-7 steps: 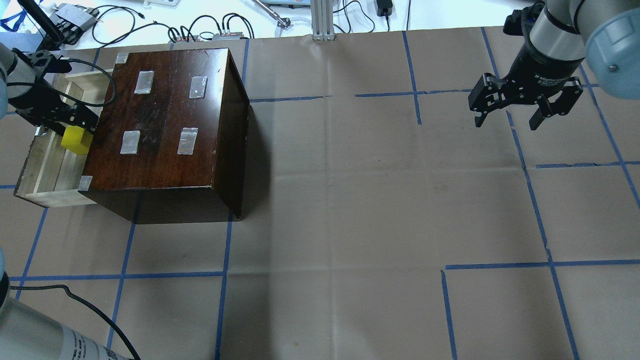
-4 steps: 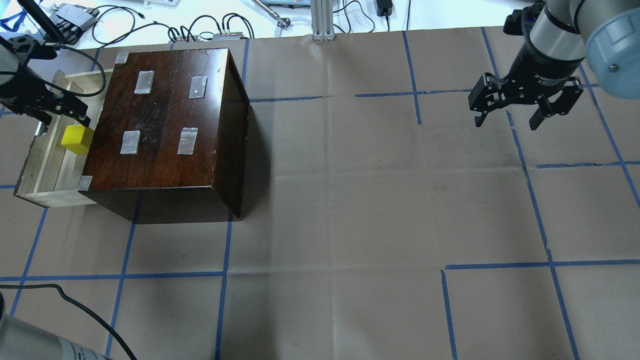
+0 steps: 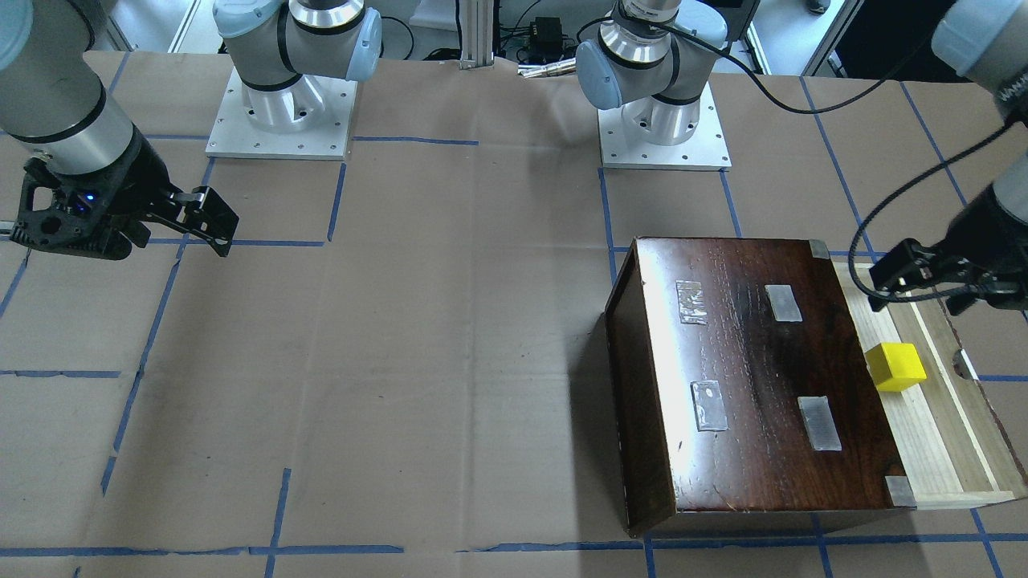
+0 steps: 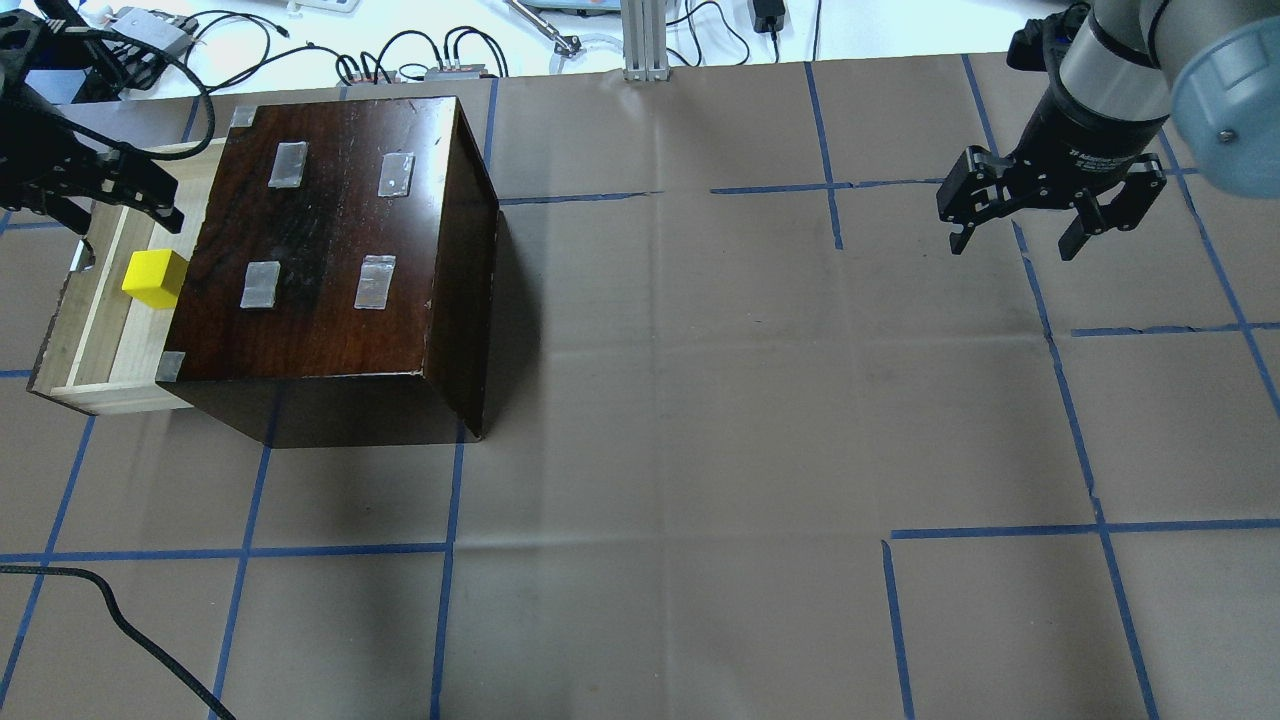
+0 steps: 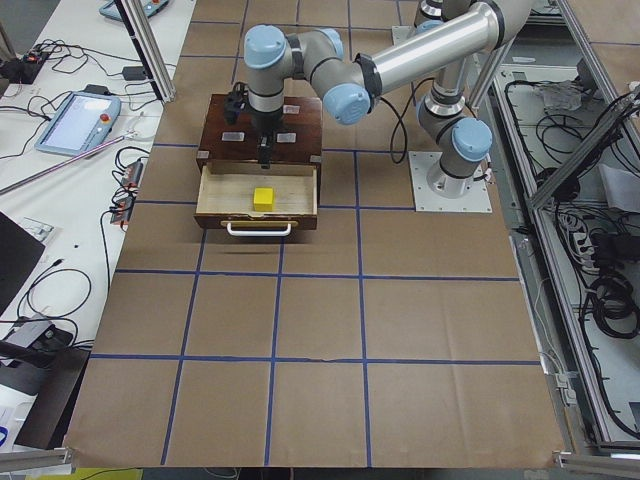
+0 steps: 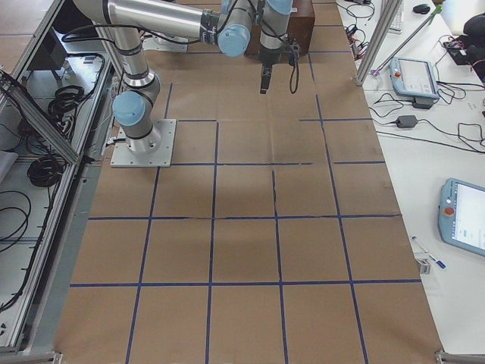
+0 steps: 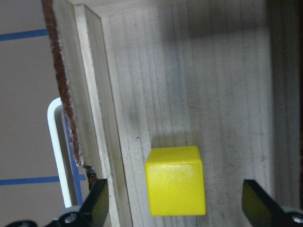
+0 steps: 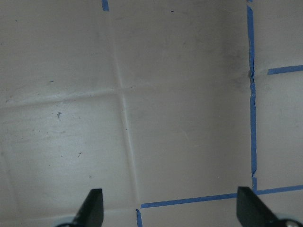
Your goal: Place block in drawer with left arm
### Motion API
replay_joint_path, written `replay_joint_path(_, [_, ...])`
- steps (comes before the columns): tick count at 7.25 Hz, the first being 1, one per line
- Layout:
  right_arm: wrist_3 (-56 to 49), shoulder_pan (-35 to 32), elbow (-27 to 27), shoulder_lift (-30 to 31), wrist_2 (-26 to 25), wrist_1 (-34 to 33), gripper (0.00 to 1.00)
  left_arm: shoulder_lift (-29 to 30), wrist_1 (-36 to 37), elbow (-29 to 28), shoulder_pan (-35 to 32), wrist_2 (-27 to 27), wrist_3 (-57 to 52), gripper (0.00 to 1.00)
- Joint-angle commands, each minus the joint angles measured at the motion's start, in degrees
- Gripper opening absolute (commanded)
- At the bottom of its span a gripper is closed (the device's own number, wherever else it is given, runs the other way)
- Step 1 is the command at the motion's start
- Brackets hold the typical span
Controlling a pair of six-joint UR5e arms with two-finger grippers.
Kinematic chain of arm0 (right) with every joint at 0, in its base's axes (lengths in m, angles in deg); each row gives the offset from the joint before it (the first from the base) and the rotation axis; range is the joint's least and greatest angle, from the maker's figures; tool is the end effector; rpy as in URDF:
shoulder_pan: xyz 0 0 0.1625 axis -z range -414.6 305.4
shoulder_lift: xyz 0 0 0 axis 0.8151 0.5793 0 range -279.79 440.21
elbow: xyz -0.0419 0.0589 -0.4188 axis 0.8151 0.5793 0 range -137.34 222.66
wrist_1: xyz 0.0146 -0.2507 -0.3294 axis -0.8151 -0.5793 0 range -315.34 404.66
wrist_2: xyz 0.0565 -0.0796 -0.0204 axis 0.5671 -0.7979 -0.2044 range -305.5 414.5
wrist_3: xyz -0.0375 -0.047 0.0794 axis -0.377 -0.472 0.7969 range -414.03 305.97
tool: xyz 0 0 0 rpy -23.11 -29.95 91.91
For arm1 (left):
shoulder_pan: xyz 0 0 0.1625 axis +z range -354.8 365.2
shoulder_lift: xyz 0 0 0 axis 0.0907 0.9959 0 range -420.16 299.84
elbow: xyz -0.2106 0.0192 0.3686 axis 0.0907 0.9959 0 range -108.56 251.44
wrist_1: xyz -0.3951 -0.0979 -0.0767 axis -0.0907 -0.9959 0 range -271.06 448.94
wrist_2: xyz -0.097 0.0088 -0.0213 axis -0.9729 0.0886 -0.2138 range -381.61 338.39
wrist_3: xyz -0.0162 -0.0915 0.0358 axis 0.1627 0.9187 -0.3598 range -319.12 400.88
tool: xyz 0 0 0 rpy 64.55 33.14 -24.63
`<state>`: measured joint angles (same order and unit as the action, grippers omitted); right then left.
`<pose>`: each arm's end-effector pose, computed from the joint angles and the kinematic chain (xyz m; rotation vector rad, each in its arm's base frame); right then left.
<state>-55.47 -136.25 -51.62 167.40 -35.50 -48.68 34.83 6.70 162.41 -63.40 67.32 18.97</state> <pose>0.0589 -0.5170 0.4327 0.1890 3.1286 0.1022 0.0674 -0.5426 0.4487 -0.0146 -3.1354 0.0567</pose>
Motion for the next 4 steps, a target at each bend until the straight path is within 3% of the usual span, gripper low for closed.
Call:
replay_joint_path(1, [-0.1,0.0,0.0,0.0,0.0,0.0,1.0,-3.2,-9.0,1.8,-7.9,1.8,13.3,0.99])
replay_joint_path(2, [0.0,0.0,0.0,0.0,0.0,0.0,1.0,-3.2,-9.9,1.0,-11.1,4.3,16.8,0.99])
replay_joint_path(4, [0.0,0.0,0.0,0.0,0.0,0.0,1.0,-3.4,-11.6,0.5,-15.4,3.6,23.6,0.99])
